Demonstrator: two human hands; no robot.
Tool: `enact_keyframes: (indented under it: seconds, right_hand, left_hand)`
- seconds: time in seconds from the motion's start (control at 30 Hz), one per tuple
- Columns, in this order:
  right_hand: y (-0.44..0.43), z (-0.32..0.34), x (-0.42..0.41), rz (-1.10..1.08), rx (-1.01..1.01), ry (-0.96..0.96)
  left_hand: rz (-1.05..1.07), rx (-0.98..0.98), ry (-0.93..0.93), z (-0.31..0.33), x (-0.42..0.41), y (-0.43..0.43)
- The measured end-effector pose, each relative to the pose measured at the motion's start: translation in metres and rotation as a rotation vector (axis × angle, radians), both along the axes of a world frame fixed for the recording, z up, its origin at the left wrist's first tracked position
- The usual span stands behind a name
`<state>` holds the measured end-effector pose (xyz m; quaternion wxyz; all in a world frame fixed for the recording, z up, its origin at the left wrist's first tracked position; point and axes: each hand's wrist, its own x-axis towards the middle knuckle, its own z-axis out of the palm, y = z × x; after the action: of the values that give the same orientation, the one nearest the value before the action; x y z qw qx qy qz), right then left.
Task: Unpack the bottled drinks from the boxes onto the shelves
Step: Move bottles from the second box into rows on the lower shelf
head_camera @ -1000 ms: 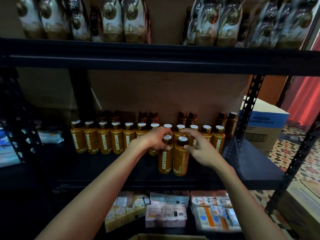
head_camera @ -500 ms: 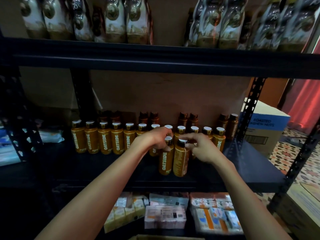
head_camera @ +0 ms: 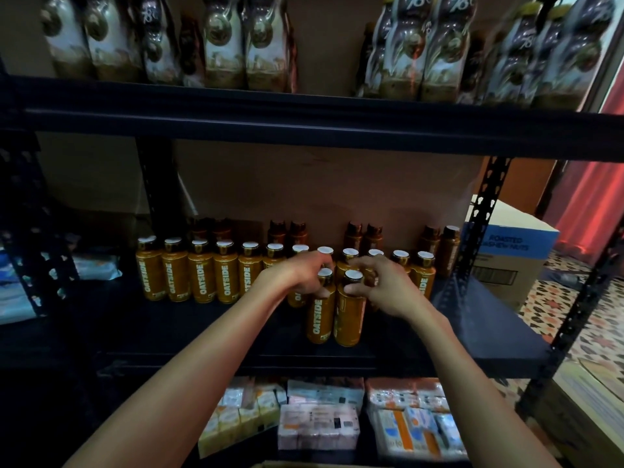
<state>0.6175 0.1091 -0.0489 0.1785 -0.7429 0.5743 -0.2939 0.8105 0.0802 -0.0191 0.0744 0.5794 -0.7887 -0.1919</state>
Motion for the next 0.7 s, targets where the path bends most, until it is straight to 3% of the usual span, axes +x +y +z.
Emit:
enact_keyframes:
  seconds: [0.13, 0.3, 0.5, 0.7]
  right_hand:
    - [-0.002, -0.005, -0.001, 0.046, 0.091, -0.053]
    - [-0.002, -0.013, 0.002, -0.006, 0.005, -0.079]
    - [0.002, -0.035, -0.001, 0.059, 0.179, -0.266]
    - [0.003, -0.054, -0.002, 0.072, 0.172, -0.418]
  left_hand:
    - [-0.001, -0.004, 0.012, -0.001, 0.001, 0.0]
    - [-0.002, -0.009, 0.015, -0.003, 0.002, -0.002]
    - [-0.017, -0.023, 0.017, -0.004, 0.004, -0.003]
    - [-0.006, -0.044, 0.138, -0.008, 0.01, 0.0]
